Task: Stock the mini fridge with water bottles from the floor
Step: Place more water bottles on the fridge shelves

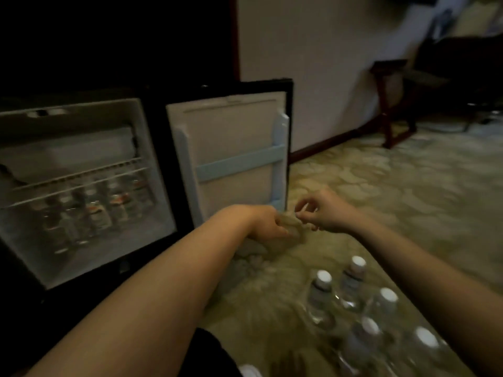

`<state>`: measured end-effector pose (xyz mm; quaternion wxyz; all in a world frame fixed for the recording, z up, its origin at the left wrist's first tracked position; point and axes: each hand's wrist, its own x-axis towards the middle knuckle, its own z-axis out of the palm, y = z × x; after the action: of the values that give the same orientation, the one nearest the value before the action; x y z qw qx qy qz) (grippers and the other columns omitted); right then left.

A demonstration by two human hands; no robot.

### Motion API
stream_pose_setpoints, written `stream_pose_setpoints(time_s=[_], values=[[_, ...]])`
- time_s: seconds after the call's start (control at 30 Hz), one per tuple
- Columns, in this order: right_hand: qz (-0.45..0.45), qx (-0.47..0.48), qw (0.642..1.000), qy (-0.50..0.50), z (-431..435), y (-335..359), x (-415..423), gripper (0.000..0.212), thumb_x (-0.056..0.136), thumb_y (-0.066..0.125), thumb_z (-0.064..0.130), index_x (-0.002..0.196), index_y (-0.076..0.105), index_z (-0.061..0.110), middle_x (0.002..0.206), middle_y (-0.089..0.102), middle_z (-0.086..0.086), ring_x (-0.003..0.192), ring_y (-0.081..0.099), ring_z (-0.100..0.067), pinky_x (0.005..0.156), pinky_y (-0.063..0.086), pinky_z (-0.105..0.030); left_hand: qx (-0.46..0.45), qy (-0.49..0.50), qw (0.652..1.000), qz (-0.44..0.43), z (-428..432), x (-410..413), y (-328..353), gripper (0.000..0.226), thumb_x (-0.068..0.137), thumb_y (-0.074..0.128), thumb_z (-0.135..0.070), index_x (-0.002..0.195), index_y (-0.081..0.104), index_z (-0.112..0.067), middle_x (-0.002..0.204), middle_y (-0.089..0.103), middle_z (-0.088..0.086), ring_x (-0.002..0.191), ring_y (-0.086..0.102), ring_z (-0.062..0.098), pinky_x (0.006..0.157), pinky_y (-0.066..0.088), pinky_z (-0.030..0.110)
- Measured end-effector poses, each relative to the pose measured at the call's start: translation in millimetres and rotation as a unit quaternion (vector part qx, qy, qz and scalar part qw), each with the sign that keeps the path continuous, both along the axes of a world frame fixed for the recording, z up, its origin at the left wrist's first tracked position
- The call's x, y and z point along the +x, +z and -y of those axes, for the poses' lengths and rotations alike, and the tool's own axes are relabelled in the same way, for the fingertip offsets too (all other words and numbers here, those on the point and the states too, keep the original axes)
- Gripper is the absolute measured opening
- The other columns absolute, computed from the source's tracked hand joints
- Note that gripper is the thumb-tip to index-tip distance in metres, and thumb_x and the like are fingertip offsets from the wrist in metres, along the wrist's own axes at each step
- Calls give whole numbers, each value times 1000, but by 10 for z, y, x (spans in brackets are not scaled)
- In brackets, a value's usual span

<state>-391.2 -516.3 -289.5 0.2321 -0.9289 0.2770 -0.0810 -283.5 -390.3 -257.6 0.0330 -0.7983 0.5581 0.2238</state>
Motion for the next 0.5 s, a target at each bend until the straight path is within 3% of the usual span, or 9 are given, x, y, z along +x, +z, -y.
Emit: stream_pose_setpoints(time_s=[0.1, 0.17, 0.3, 0.4, 0.5], values=[[-41, 43, 998, -25, 98, -179, -423, 18, 91, 58, 20, 105, 64, 10, 88, 72, -13, 49, 54, -7, 42, 40, -10, 22, -16, 1000, 4, 223, -326, -323, 46, 93, 44, -41, 128, 52, -11, 135, 50, 10, 120, 50, 27, 100, 41, 37], [-65, 56, 995, -46, 150, -364, -679, 20, 91, 58, 21, 109, 62, 12, 93, 72, -12, 52, 55, -8, 41, 38, -7, 20, -24, 999, -9, 337, -512, -550, 45, 93, 46, -41, 124, 55, -10, 131, 54, 10, 116, 53, 27, 95, 43, 37], [-118, 68, 988, -74, 172, -907, -1116, 30, 88, 61, 21, 116, 61, 10, 108, 68, -13, 77, 57, -15, 65, 44, -21, 36, -30, 998, -42, 409, -855, -1036, 40, 91, 48, -35, 115, 57, -5, 124, 58, 14, 110, 56, 31, 79, 39, 30], [-133, 82, 984, -91, 113, -1309, -1345, 31, 88, 61, 24, 115, 61, 9, 108, 67, -11, 91, 62, -21, 83, 49, -30, 54, -25, 995, -76, 416, -1048, -1334, 40, 91, 51, -32, 121, 54, -6, 129, 54, 15, 114, 53, 31, 82, 38, 30], [-139, 87, 982, -93, 43, -1643, -1456, 36, 88, 59, 24, 120, 58, 9, 117, 63, -12, 107, 60, -26, 89, 49, -34, 60, -8, 992, -112, 379, -1183, -1569, 40, 91, 52, -30, 123, 52, -5, 129, 54, 16, 115, 53, 31, 84, 42, 32]])
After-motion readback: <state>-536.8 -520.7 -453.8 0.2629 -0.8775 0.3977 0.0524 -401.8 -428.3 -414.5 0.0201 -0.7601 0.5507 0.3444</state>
